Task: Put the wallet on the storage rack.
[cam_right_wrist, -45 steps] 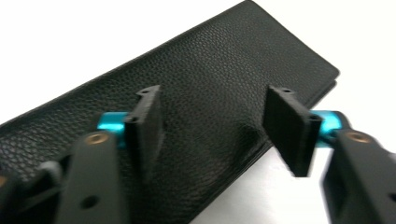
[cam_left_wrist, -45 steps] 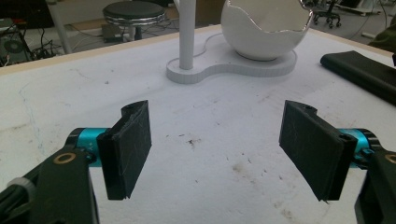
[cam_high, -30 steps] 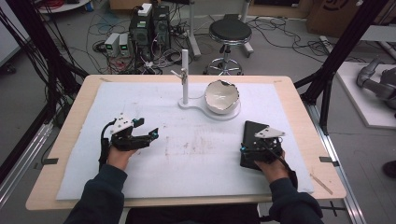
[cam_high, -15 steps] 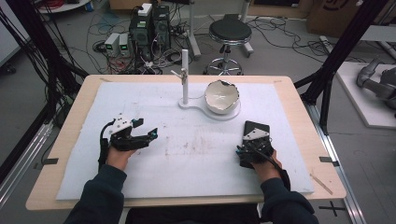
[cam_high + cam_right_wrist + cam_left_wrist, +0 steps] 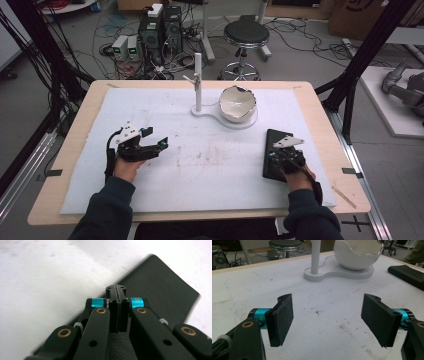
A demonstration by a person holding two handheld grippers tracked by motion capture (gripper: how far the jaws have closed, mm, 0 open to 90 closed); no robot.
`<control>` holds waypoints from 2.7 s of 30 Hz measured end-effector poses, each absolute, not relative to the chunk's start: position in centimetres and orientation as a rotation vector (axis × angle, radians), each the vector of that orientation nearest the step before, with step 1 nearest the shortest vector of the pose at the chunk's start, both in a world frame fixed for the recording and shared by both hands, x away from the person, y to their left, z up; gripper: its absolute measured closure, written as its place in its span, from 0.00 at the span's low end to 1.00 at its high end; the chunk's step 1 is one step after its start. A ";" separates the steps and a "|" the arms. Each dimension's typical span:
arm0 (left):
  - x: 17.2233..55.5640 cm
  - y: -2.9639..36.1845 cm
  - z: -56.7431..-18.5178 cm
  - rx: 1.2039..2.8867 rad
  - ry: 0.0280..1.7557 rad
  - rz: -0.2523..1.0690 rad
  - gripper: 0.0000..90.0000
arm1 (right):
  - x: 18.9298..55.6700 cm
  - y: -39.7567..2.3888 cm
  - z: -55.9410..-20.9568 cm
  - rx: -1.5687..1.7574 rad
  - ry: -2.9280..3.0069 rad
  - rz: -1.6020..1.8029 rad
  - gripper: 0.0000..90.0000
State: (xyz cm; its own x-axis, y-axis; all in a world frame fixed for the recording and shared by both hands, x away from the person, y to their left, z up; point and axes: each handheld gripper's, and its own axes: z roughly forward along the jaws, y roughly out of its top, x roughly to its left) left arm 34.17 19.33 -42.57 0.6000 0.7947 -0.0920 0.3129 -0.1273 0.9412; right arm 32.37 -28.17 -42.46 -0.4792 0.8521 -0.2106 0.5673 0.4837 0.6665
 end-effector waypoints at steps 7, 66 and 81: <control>34.3 19.3 -42.6 1.707 0.919 0.530 0.29 | 32.6 -30.1 -42.4 1.350 2.002 0.724 0.32; 34.2 19.0 -42.7 1.714 0.913 0.521 0.30 | 32.5 -32.1 -40.3 1.243 2.055 0.748 0.91; 34.2 19.0 -42.7 1.715 0.914 0.515 0.30 | 32.2 -34.1 -38.8 1.392 1.986 1.190 0.90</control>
State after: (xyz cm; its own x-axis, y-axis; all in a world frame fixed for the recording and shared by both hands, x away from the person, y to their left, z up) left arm 34.21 19.02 -42.75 0.6119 0.7846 -0.0999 0.3211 -0.1310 0.9379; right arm 32.23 -34.10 -38.76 -0.3994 0.9090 0.1191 0.5337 0.1249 0.8364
